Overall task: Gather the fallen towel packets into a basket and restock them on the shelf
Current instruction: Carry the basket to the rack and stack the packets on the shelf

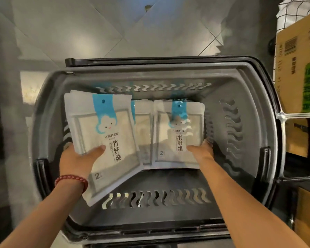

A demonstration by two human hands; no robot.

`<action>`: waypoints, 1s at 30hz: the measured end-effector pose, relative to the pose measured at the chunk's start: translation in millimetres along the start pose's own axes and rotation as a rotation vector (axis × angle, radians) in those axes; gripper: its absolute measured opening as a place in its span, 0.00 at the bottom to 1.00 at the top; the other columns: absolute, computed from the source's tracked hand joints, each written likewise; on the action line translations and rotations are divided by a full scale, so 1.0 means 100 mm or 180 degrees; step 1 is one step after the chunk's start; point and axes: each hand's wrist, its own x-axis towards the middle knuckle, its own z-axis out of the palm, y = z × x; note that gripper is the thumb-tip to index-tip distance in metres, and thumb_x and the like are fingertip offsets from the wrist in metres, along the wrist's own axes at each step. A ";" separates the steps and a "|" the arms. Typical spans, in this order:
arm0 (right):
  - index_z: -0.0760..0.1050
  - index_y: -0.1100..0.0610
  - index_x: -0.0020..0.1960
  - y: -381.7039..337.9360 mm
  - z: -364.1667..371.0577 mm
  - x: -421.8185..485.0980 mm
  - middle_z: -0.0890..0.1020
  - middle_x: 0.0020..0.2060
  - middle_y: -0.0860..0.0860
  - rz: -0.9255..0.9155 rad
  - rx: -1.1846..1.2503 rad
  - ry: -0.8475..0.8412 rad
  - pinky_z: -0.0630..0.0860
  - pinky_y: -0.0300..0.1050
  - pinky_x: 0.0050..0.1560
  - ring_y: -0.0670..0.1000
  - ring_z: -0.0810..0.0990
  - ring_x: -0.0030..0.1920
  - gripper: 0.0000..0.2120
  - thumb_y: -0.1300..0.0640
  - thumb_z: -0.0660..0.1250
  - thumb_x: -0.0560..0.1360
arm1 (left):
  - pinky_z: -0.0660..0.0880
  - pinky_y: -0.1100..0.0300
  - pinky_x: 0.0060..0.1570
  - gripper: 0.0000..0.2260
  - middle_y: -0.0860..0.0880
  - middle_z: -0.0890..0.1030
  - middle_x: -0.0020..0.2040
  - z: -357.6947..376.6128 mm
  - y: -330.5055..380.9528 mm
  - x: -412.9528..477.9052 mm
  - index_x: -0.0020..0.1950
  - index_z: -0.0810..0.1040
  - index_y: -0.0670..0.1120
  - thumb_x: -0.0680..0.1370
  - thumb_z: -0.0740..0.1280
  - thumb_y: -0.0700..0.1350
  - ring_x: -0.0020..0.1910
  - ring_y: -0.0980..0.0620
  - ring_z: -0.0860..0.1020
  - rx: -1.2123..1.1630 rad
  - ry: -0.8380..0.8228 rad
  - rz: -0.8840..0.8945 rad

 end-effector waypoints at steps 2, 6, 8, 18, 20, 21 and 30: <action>0.65 0.64 0.68 0.01 0.04 -0.01 0.71 0.66 0.61 -0.0064 0.0060 0.0167 0.69 0.48 0.62 0.60 0.71 0.65 0.30 0.58 0.72 0.71 | 0.71 0.63 0.34 0.12 0.61 0.78 0.37 0.03 -0.01 -0.01 0.39 0.76 0.56 0.69 0.75 0.39 0.38 0.60 0.77 0.0001 0.0047 0.0007; 0.71 0.65 0.63 0.07 0.20 -0.22 0.78 0.59 0.61 -0.0148 0.0859 0.0434 0.74 0.46 0.51 0.60 0.77 0.57 0.23 0.59 0.72 0.71 | 0.70 0.64 0.32 0.12 0.60 0.77 0.36 0.04 -0.01 -0.04 0.39 0.76 0.55 0.70 0.74 0.39 0.36 0.60 0.76 0.0018 0.0109 -0.0084; 0.74 0.63 0.60 0.07 0.25 -0.39 0.79 0.57 0.60 -0.0437 0.1386 0.0569 0.75 0.46 0.53 0.59 0.78 0.56 0.16 0.63 0.69 0.74 | 0.70 0.64 0.32 0.11 0.59 0.78 0.36 0.02 0.01 -0.06 0.40 0.76 0.55 0.70 0.74 0.40 0.36 0.59 0.77 0.0016 0.0107 -0.0113; 0.74 0.58 0.57 0.04 -0.25 -1.10 0.81 0.48 0.48 -0.1644 0.2145 0.0420 0.79 0.35 0.48 0.42 0.80 0.47 0.13 0.70 0.62 0.76 | 0.68 0.64 0.32 0.11 0.57 0.76 0.36 -0.08 0.25 -0.18 0.45 0.76 0.53 0.71 0.74 0.39 0.35 0.59 0.75 0.0209 0.0074 0.0141; 0.75 0.59 0.56 0.04 -0.40 -1.20 0.82 0.46 0.49 -0.1632 0.2229 0.0305 0.78 0.33 0.42 0.39 0.81 0.43 0.12 0.70 0.62 0.76 | 0.68 0.65 0.32 0.11 0.58 0.77 0.35 -0.12 0.33 -0.24 0.44 0.77 0.53 0.70 0.74 0.40 0.36 0.59 0.75 0.0182 -0.0014 0.0117; 0.75 0.59 0.56 0.04 -0.47 -1.28 0.82 0.45 0.48 -0.1636 0.2238 0.0270 0.78 0.33 0.40 0.39 0.81 0.41 0.11 0.70 0.62 0.76 | 0.68 0.65 0.32 0.11 0.59 0.77 0.35 -0.14 0.38 -0.30 0.44 0.77 0.53 0.70 0.74 0.40 0.36 0.59 0.76 0.0176 -0.0066 0.0110; 0.75 0.52 0.48 0.01 -1.22 -2.52 0.81 0.43 0.46 -0.1710 0.2579 0.0425 0.76 0.30 0.35 0.38 0.81 0.40 0.13 0.69 0.63 0.76 | 0.72 0.67 0.31 0.10 0.58 0.79 0.36 -0.62 1.19 -1.18 0.47 0.79 0.50 0.70 0.74 0.40 0.36 0.59 0.78 0.0218 -0.0590 0.0435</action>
